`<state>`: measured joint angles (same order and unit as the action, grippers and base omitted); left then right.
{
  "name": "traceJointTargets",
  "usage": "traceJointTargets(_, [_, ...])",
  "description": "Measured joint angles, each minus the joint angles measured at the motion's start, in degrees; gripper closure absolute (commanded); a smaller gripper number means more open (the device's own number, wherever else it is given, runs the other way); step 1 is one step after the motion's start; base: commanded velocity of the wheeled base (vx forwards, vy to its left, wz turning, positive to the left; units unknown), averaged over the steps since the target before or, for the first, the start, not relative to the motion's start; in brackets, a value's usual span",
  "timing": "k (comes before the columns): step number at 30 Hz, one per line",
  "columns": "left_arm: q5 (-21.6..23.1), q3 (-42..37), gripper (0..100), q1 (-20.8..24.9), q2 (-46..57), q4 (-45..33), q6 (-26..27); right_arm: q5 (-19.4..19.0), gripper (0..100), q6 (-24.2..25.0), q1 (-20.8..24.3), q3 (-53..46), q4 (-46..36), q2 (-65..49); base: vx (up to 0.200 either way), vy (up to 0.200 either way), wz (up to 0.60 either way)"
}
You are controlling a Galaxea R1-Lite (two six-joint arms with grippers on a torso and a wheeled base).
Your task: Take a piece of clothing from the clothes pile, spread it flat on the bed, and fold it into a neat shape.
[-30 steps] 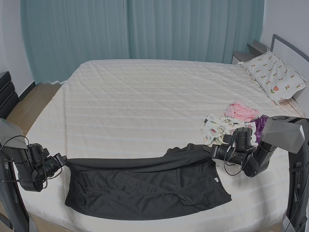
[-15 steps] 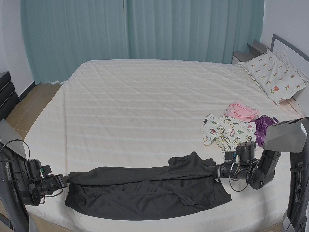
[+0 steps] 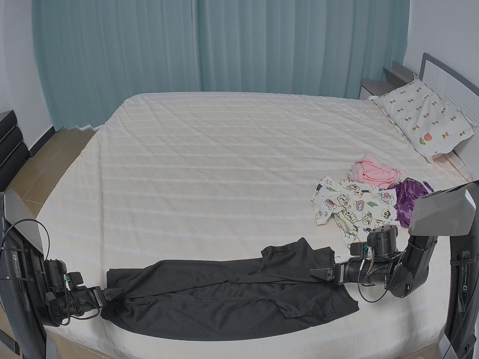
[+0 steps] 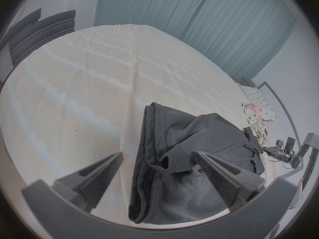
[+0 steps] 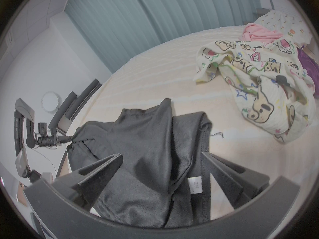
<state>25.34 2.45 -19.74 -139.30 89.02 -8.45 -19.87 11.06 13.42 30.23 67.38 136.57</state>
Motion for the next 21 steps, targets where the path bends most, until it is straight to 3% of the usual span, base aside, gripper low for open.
traceJointTargets(3, [0.66,-0.48,0,-0.66,0.09,0.00,-0.17,-0.11,0,2.84,-0.37,0.30,0.00,-0.79,0.000,0.000,0.00])
traceJointTargets(9, [4.38,-1.30,0,-3.88,2.21,-0.04,-4.02,-0.13,0,14.09,0.79,2.12,-0.51,-3.08,0.000,0.000,0.00])
traceJointTargets(17, [5.28,-0.20,0,-5.64,10.63,-0.06,-25.91,0.00,0,16.36,2.78,5.05,-1.83,-2.83,0.000,0.000,0.00])
traceJointTargets(21, [2.84,0.30,0,-4.18,14.77,-0.04,-29.43,-0.07,0,16.58,3.46,6.92,-5.61,-2.06,0.000,0.000,0.00])
